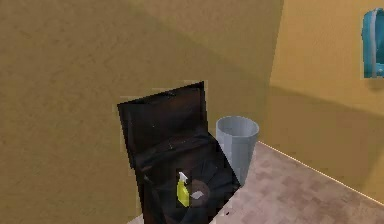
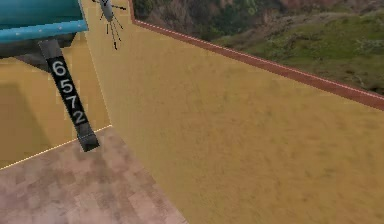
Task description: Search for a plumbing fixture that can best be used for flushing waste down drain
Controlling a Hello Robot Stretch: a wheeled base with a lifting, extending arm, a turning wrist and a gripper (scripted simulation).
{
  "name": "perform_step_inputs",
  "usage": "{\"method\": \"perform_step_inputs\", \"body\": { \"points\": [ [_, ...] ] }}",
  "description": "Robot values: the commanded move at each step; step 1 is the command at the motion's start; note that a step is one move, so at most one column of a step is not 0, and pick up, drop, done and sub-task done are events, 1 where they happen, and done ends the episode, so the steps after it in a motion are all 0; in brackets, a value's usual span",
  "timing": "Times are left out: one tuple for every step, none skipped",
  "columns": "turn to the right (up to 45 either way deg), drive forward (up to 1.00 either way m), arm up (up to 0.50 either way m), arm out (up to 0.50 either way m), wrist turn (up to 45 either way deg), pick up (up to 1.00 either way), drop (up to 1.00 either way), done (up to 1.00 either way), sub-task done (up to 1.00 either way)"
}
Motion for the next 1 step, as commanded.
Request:
{"method": "perform_step_inputs", "body": {
  "points": [
    [0.0,0.0,0.0,0.0,0.0,0.0,0.0,1.0,0.0]
  ]
}}
